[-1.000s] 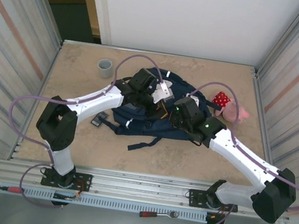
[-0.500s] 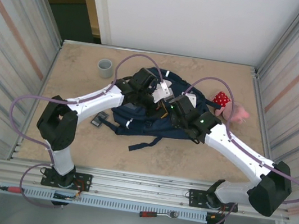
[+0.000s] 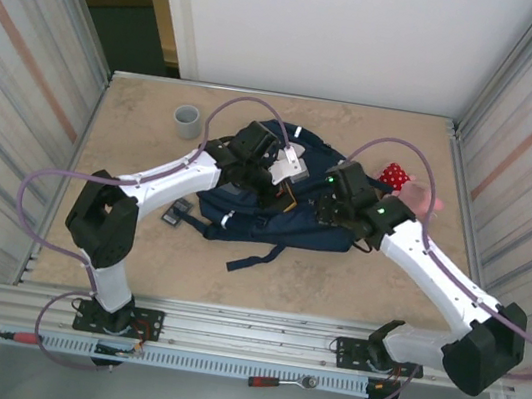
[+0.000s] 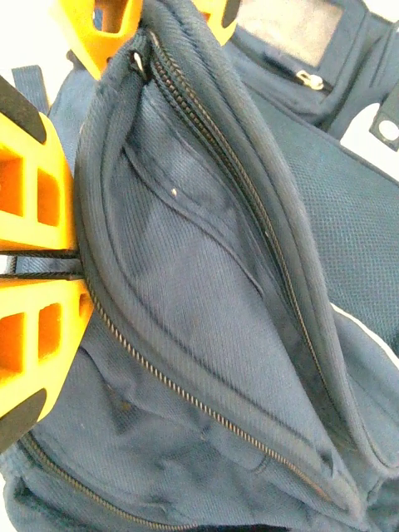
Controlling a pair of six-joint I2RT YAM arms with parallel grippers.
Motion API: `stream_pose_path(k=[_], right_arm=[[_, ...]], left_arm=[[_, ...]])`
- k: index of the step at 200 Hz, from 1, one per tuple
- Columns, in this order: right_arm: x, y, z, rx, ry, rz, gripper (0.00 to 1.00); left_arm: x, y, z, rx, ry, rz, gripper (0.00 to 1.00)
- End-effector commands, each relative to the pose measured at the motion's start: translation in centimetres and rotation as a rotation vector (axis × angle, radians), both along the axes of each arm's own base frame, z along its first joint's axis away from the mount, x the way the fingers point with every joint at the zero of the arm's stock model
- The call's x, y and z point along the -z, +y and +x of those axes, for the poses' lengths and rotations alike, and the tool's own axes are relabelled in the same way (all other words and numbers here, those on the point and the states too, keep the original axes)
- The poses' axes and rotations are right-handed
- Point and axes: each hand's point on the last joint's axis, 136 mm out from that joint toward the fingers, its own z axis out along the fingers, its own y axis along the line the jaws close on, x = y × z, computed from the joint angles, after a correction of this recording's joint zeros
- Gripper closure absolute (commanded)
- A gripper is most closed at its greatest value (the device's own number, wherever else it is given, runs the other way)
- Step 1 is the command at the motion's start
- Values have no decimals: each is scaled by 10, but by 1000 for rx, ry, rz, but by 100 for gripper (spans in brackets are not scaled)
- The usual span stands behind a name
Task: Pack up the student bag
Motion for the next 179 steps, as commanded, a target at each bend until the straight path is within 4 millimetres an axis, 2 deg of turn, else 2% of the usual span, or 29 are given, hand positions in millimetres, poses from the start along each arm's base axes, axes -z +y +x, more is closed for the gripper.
stream_pose_path(k=[1, 14, 45, 66, 89, 123, 155, 179], right_arm=[[-10, 10, -13, -74, 51, 163, 84], [-13, 4, -19, -74, 53, 144, 72], [-25, -5, -27, -82, 22, 123, 63], [-29, 1, -30, -124, -18, 72, 59], [-35, 13, -28, -204, -95, -75, 47], [-41, 37, -18, -368, -223, -222, 46], [-30, 44, -8, -449, -237, -310, 45], [-21, 40, -6, -462, -213, -342, 45]], left_arm=[[-3, 0, -6, 19, 50, -7, 100], [-6, -2, -6, 14, 64, -27, 100], [-12, -8, -8, -1, 115, -70, 100], [-13, -9, -11, -3, 142, -82, 100], [-11, -10, -11, -7, 164, -79, 100], [-11, -11, -11, 1, 176, -85, 100], [-12, -12, -11, 3, 179, -88, 100], [-15, -12, -12, 5, 176, -92, 100]])
